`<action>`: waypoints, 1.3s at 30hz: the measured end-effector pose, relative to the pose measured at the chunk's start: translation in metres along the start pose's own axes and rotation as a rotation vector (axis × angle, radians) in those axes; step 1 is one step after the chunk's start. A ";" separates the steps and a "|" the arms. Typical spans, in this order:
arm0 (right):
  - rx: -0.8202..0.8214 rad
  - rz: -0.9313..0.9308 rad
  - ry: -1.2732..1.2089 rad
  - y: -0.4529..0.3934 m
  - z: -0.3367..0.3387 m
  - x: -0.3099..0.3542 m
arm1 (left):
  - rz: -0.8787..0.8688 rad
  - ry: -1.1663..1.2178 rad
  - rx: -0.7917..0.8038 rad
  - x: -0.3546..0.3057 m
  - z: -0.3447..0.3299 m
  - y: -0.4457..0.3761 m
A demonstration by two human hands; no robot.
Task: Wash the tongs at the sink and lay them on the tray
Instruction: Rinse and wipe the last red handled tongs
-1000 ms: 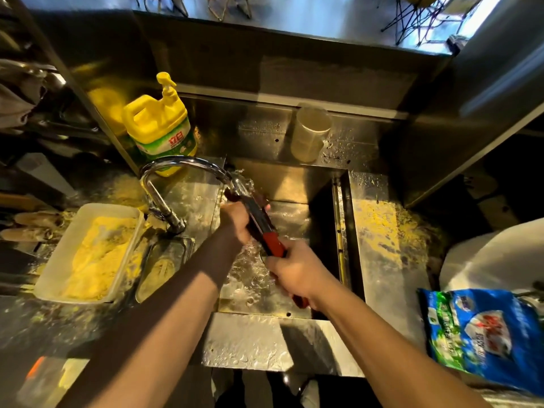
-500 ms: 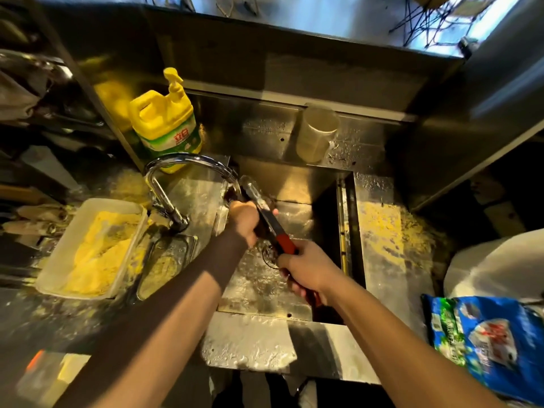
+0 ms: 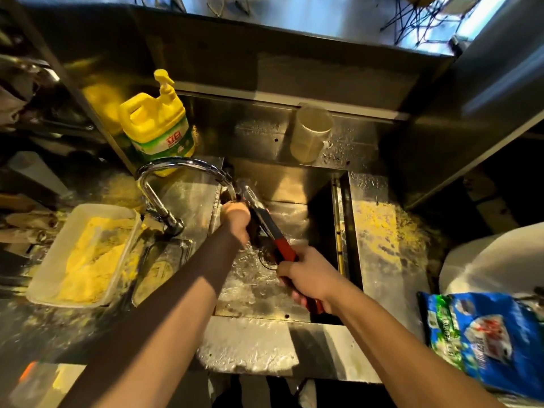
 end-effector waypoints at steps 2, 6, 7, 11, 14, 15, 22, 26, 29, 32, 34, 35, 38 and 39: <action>-0.044 0.000 0.014 -0.003 0.000 0.002 | -0.016 -0.041 0.012 -0.002 0.000 0.001; 0.037 -0.035 -0.024 0.008 0.006 -0.009 | -0.024 -0.098 -0.012 -0.015 0.018 -0.015; 0.048 -0.060 -0.067 0.015 0.012 -0.016 | -0.040 -0.127 -0.122 -0.021 0.035 -0.023; -0.047 -0.100 -0.210 0.023 0.044 -0.022 | -0.084 -0.272 -0.303 -0.020 0.067 -0.030; -0.076 -0.121 -0.314 0.025 0.041 -0.019 | -0.025 -0.262 -0.142 0.010 0.064 -0.025; -0.088 -0.117 -0.326 0.026 0.040 -0.018 | 0.014 -0.257 -0.081 0.020 0.061 -0.024; -0.505 0.173 0.543 0.053 0.074 0.026 | 0.102 -0.360 0.252 0.043 0.009 0.024; -0.622 0.230 0.708 0.081 0.100 0.034 | -0.007 -0.494 0.412 0.034 -0.036 0.056; -0.541 0.266 0.515 0.097 0.117 0.033 | -0.133 -0.572 0.468 0.025 -0.065 0.078; -0.530 0.302 0.368 0.135 0.148 0.025 | -0.183 -0.583 0.527 0.032 -0.109 0.109; -0.565 0.346 0.432 0.155 0.163 0.025 | -0.191 -0.602 0.543 0.038 -0.129 0.124; -0.605 0.357 0.493 0.170 0.178 0.020 | -0.200 -0.626 0.570 0.045 -0.146 0.138; -0.682 0.439 0.525 0.212 0.217 0.007 | -0.219 -0.730 0.663 0.075 -0.190 0.181; -0.682 0.471 0.522 0.220 0.222 0.006 | -0.223 -0.753 0.694 0.081 -0.199 0.192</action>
Point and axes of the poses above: each hand's wrist, its own y-axis away from the middle knuckle, its own z-axis out of the back of the hand, x = y × z, the point moved 8 cm from there along -y, towards the middle knuckle, and after that the axes turned 13 degrees about -y, right-handed, at the moved point
